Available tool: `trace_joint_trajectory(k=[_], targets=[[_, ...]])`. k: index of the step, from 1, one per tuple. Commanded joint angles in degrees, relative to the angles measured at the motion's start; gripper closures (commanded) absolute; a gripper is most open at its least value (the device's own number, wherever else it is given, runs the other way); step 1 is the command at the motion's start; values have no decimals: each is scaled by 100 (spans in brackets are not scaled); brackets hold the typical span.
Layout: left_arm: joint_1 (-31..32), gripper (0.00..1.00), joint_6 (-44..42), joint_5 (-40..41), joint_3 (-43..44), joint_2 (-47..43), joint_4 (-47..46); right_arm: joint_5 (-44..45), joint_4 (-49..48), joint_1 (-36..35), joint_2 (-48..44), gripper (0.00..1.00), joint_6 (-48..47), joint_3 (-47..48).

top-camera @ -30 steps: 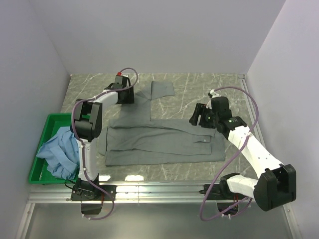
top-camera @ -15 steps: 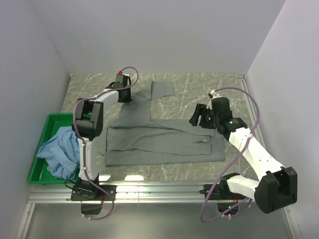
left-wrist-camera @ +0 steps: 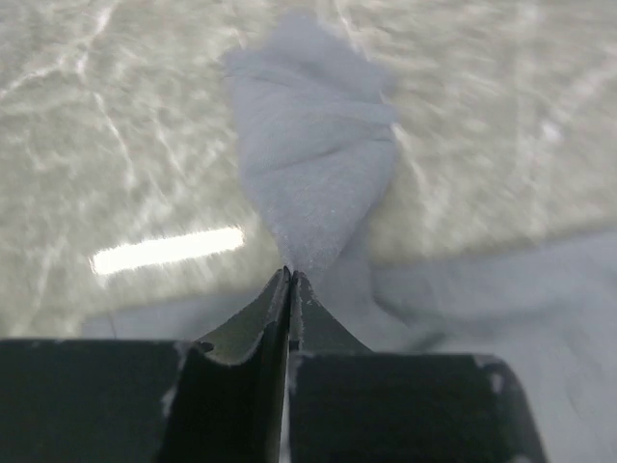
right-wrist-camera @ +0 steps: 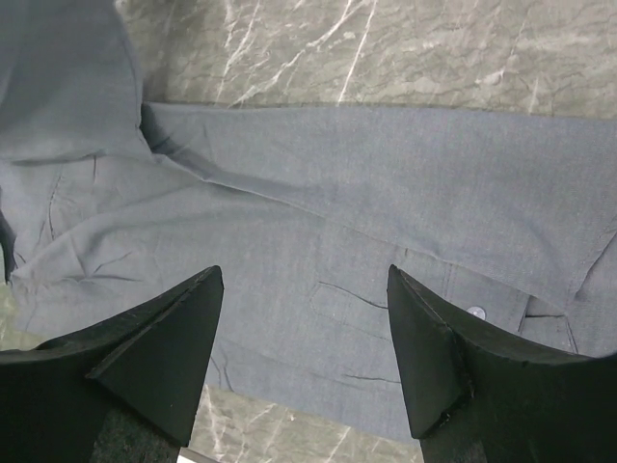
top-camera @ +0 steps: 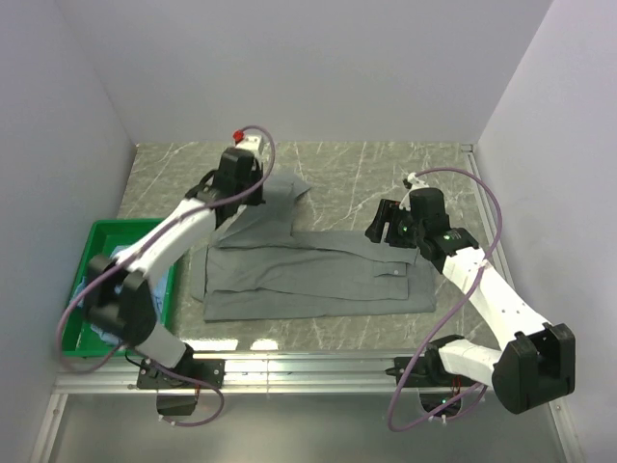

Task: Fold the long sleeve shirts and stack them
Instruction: Fold the shirt

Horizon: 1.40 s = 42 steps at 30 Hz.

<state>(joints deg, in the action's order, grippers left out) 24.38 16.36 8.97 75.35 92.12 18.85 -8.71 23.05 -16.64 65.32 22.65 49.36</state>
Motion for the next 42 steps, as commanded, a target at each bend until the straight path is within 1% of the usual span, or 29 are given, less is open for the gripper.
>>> trace_joint_trajectory(k=[1, 2, 3, 4, 6, 7, 8, 10, 11, 13, 14, 15, 17, 18, 21, 23, 24, 25, 26, 27, 28, 29, 32, 33, 36, 39, 42], targets=[[215, 92, 306, -148, -1044, -980, 469, -34, -283, -41, -239, 24, -51, 12], [338, 89, 480, -307, -1301, -1220, 505, -34, -292, -41, -265, 25, -51, -40], [391, 87, 595, -474, -1556, -1640, 540, -43, -318, -49, -274, 25, -59, -67], [453, 83, 866, -789, -2046, -1844, 602, -43, -327, -49, -274, 25, -51, -85], [471, 77, 1070, -1229, -2497, -2379, 646, -26, -362, -67, -274, 25, -51, -155], [497, 73, 1254, -1397, -2864, -2530, 707, -17, -371, -50, -265, 25, -51, -173], [524, 72, 1316, -1790, -2999, -2680, 742, -17, -371, -41, -257, 25, -42, -190], [541, 67, 1405, -2222, -3288, -3093, 769, 1, -380, -49, -248, 25, -51, -208], [533, 63, 1475, -2303, -3334, -3216, 778, 1, -380, -49, -230, 25, -51, -199], [533, 51, 1554, -2050, -3343, -3586, 813, 27, -380, -58, -213, 25, -59, -190], [533, 35, 1685, -1822, -3308, -3682, 804, 27, -380, -58, -195, 25, -59, -182], [524, 27, 1704, -1333, -3264, -3753, 752, 27, -389, -50, -186, 25, -59, -182], [428, 17, 1774, -934, -3115, -3684, 629, 27, -415, -67, -160, 25, -59, -173], [349, 16, 1800, -741, -3045, -3431, 515, 19, -406, -67, -151, 25, -59, -173], [-73, 15, 2011, -669, -2711, -2666, 243, 36, -380, -58, -125, 25, -68, -146], [-302, 18, 2125, -616, -2421, -2235, 111, 62, -371, -58, -125, 25, -86, -138], [-346, 20, 2152, -546, -2324, -1815, 40, 71, -336, -58, -133, 25, -103, -138], [-442, 25, 2187, -424, -2106, -1420, -65, 97, -310, -67, -151, 25, -121, -138], [-495, 26, 2179, -405, -1982, -1416, -127, 106, -310, -58, -160, 25, -121, -146], [-548, 28, 2187, -370, -1867, -1024, -162, 106, -292, -58, -169, 25, -130, -155], [-653, 30, 2222, -283, -1597, -829, -163, 115, -292, -58, -177, 25, -138, -164], [-706, 31, 2205, -282, -1472, -470, -171, 124, -275, -67, -195, 25, -139, -173], [-794, 34, 2144, -387, -1024, 172, -119, 124, -275, -67, -230, 25, -112, -199], [-795, 34, 2126, -414, -848, 306, -101, 124, -283, -58, -230, 25, -95, -216], [-795, 35, 2091, -598, -689, 693, -145, 142, -292, -67, -239, 25, -86, -234], [-795, 40, 2152, -695, -680, 957, -294, 133, -318, -58, -265, 25, -68, -261], [-803, 41, 2231, -739, -601, 1194, -312, 106, -336, -58, -257, 25, -68, -287]])
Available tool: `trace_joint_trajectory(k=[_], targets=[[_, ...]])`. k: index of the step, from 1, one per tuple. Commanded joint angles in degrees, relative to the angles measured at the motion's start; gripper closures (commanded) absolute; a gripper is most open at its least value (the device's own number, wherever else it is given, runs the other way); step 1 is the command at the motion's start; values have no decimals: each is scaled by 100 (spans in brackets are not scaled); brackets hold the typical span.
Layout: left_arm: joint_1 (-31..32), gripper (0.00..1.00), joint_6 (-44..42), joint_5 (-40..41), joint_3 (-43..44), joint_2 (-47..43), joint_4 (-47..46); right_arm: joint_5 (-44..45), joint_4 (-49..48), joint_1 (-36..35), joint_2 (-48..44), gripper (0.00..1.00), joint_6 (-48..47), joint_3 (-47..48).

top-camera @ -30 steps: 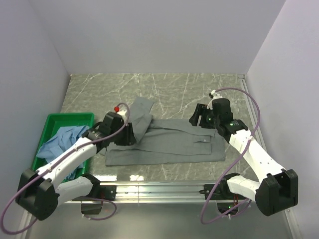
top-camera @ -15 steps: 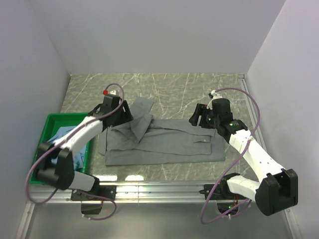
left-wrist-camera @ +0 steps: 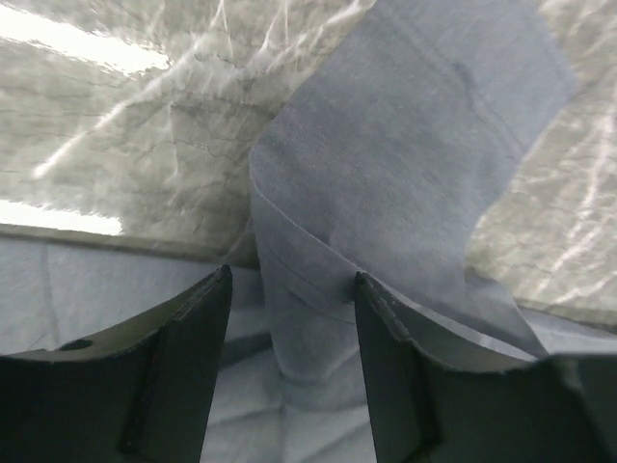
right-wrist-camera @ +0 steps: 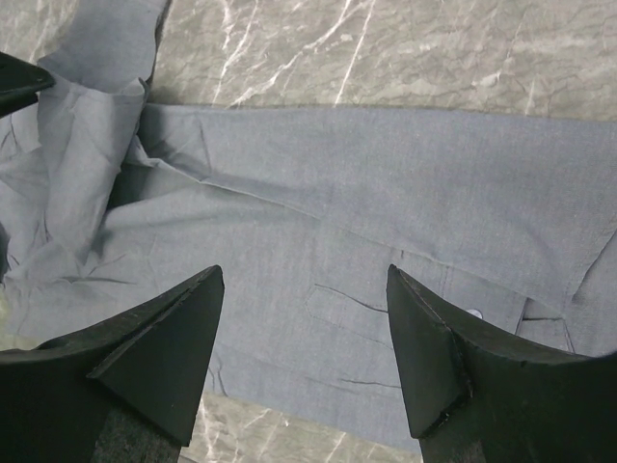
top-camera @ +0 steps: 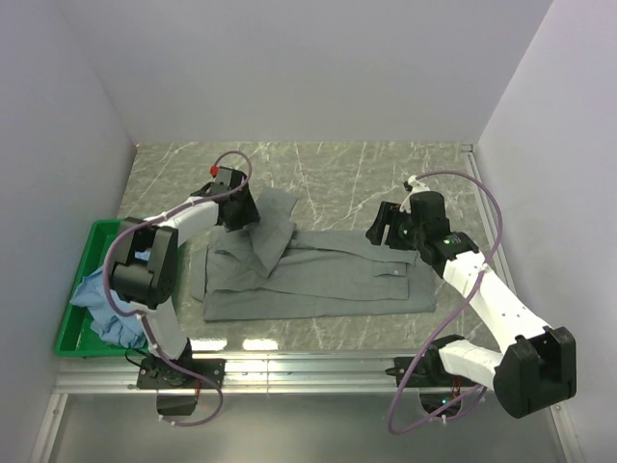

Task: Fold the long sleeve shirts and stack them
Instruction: Fold the shirt

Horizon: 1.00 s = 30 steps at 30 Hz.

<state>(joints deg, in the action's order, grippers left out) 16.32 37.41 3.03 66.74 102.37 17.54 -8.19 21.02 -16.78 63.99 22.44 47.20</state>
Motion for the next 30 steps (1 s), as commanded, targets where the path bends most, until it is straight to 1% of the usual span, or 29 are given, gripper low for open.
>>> trace_joint_trajectory(k=[1, 3, 4, 6, 7, 9, 10, 12, 15, 17, 19, 20, 21, 22, 23, 24, 27, 28, 30], targets=[[12, 43, 161, -145, 287, 222, -189, 54, -141, -45, -115, 25, -38, -71], [21, 49, 170, -92, 339, 301, -225, 45, -141, -45, -106, 25, -38, -79], [29, 55, 170, -83, 348, 310, -277, 45, -142, -54, -114, 25, -38, -88], [64, 64, 162, -74, 401, 284, -304, 45, -150, -45, -115, 25, -29, -97], [108, 73, 127, -66, 419, 275, -295, 45, -150, -45, -132, 25, -29, -97], [205, 81, 65, -4, 454, 161, -260, 54, -150, -45, -132, 25, -29, -88], [257, 89, 39, 153, 454, 82, -234, 54, -150, -54, -141, 25, -37, -88], [450, 96, -101, 312, 419, -216, -172, 54, -142, -45, -132, 25, -46, -62], [749, 94, -329, 611, 323, -708, -32, 19, -150, -45, -97, 25, -46, -36], [1127, 93, -471, 690, 148, -1120, 91, -16, -177, -45, -88, 25, -64, -44], [1583, 89, -743, 586, -55, -1428, 136, -16, -185, -45, -88, 25, -64, -44], [1742, 86, -848, 394, -186, -1752, 127, -34, -194, -45, -88, 25, -81, -44], [1909, 84, -1136, 174, -518, -1947, 31, -43, -203, -54, -88, 26, -108, -53], [2232, 80, -1296, -46, -696, -2131, -22, -43, -212, -54, -88, 26, -108, -53], [2401, 78, -1428, -222, -871, -2455, -66, -43, -229, -45, -105, 26, -125, -62], [2724, 75, -1673, -606, -1195, -2598, -145, -17, -256, -45, -123, 26, -125, -79], [3166, 66, -1947, -926, -1716, -2968, -286, -16, -335, -54, -123, 26, -178, -79], [3359, 59, -1965, -953, -1787, -3003, -304, -43, -361, -45, -88, 26, -169, -62], [3500, 48, -2018, -979, -1788, -2995, -269, -156, -379, -37, -27, 26, -222, 17]])
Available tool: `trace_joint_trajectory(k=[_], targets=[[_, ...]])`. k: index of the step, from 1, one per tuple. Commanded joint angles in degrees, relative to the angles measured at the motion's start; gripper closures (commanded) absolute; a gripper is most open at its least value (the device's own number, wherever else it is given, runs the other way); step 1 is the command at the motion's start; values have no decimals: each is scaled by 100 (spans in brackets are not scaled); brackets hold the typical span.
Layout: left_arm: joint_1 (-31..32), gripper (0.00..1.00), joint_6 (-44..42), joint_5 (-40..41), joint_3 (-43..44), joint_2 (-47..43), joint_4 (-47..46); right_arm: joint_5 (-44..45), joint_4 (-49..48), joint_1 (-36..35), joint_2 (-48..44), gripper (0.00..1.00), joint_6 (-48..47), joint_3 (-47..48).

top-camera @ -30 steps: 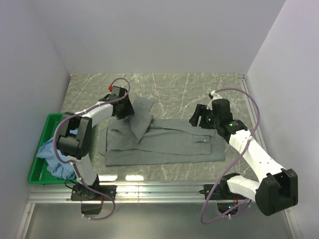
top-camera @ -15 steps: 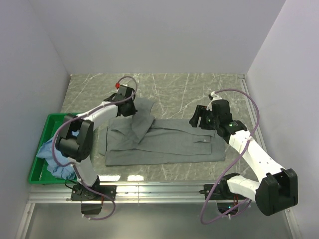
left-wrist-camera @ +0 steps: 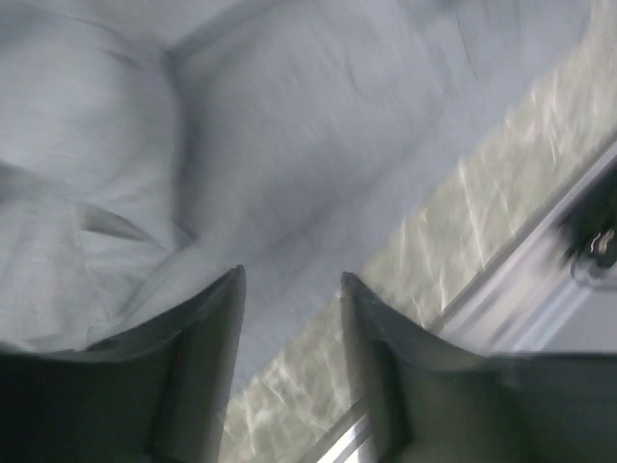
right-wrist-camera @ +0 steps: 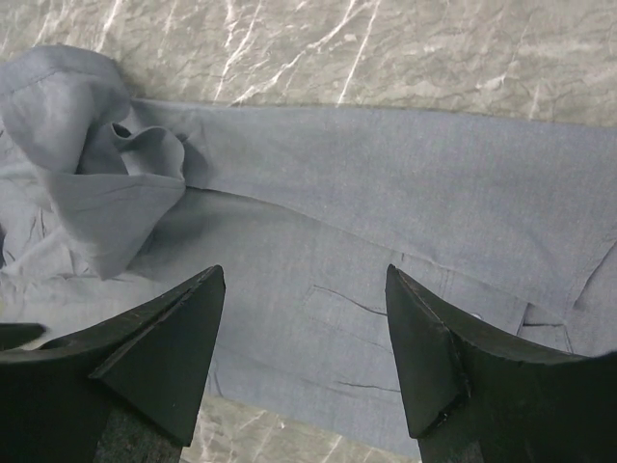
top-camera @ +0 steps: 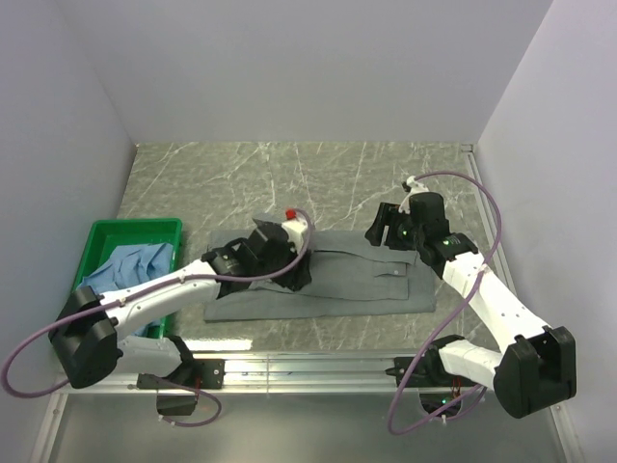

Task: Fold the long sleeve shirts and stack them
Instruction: Fold the shirt

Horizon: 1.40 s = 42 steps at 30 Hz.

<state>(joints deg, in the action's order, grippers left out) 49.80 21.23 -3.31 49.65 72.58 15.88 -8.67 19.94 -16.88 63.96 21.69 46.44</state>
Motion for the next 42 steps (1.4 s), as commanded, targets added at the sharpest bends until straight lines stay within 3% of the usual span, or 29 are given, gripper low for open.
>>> trace_joint_trajectory(k=[1, 3, 5, 11, 18, 24, 29, 34, 38, 41, 42], targets=[[240, 25, -418, -354, -35, -7, -85, -266, -298, -43, 37, 26, -174, 129], [319, 5, -418, -311, 132, 28, -102, -398, -324, -95, 107, 26, -279, 242], [311, 3, -366, -74, 290, 2, -120, -522, -307, -183, 256, 26, -411, 339], [-206, 4, 143, 594, 484, -60, -77, -530, -219, -693, 792, 26, -613, 902], [-1804, 6, 1056, 990, 449, -7, -243, -399, -157, -1211, 1469, 27, -702, 1579], [-2571, 7, 1804, 1166, 976, 678, -33, -382, -158, -1344, 1338, 27, -622, 1430], [-2748, 10, 2069, 1131, 1582, 1530, 275, -302, -140, -1361, 1092, 27, -596, 1219], [-2756, 22, 2218, 991, 2013, 2189, 512, -136, -61, -1361, 811, 27, -596, 1017], [-2757, 38, 2315, 903, 2075, 2340, 565, 66, 0, -1370, 618, 27, -622, 876], [-2757, 55, 2341, 736, 2128, 2419, 592, 119, 18, -1361, 503, 27, -631, 797], [-2739, 64, 2341, 701, 2137, 2428, 600, 163, 27, -1361, 451, 27, -631, 771]])
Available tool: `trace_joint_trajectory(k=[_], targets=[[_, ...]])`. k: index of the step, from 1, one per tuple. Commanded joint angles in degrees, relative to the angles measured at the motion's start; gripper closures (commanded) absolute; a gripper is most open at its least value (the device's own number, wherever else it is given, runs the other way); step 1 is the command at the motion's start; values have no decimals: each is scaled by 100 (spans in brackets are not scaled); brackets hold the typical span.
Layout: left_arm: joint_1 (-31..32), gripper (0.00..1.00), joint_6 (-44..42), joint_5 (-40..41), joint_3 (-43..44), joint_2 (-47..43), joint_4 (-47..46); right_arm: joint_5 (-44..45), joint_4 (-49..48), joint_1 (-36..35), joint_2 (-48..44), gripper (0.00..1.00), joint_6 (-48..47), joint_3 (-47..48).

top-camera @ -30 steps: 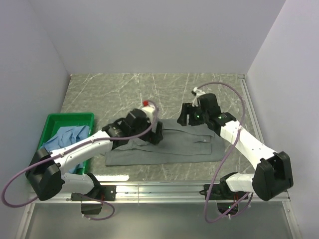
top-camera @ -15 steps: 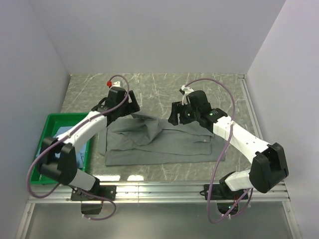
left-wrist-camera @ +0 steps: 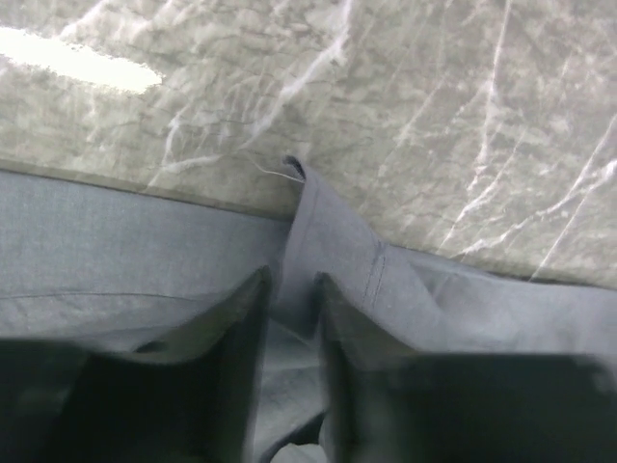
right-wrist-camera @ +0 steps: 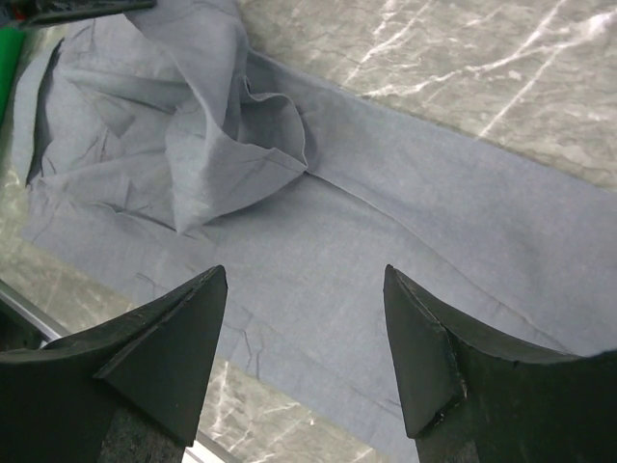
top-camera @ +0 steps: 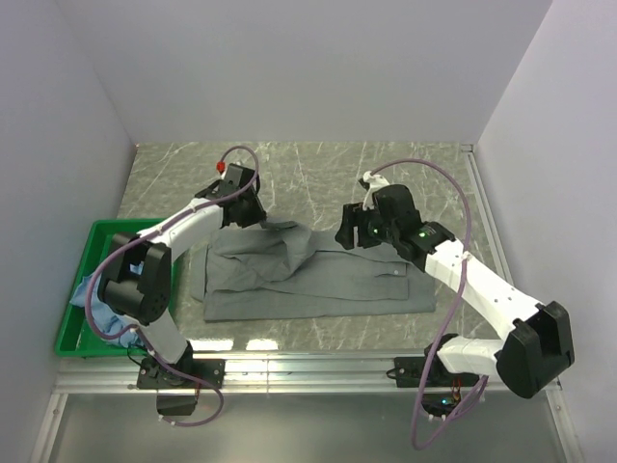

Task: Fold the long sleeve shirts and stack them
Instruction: Fold the shirt

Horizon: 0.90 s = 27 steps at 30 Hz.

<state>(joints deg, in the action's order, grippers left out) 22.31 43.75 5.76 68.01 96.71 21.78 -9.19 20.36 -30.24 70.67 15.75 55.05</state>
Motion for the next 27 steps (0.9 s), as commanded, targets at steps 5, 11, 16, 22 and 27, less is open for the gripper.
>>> trace_joint_trajectory(k=[5, 11, 16, 22, 27], targets=[[151, 99, 73, -294, 327, -134, -33, 356, 12, -17, -387, 27, -28, -143], [887, 99, -225, -488, 415, -556, -182, 813, 3, -26, -773, 27, 42, -196], [1723, 99, -524, -873, 389, -969, -499, 1445, -50, -17, -1283, 27, 253, -354], [2726, 87, -1438, -1348, -225, -1461, -1228, 2079, -234, -17, -2197, 27, 368, -872], [3104, 56, -1974, -2070, -595, -1646, -1247, 1992, -103, -17, -2383, 27, 297, -1040]])
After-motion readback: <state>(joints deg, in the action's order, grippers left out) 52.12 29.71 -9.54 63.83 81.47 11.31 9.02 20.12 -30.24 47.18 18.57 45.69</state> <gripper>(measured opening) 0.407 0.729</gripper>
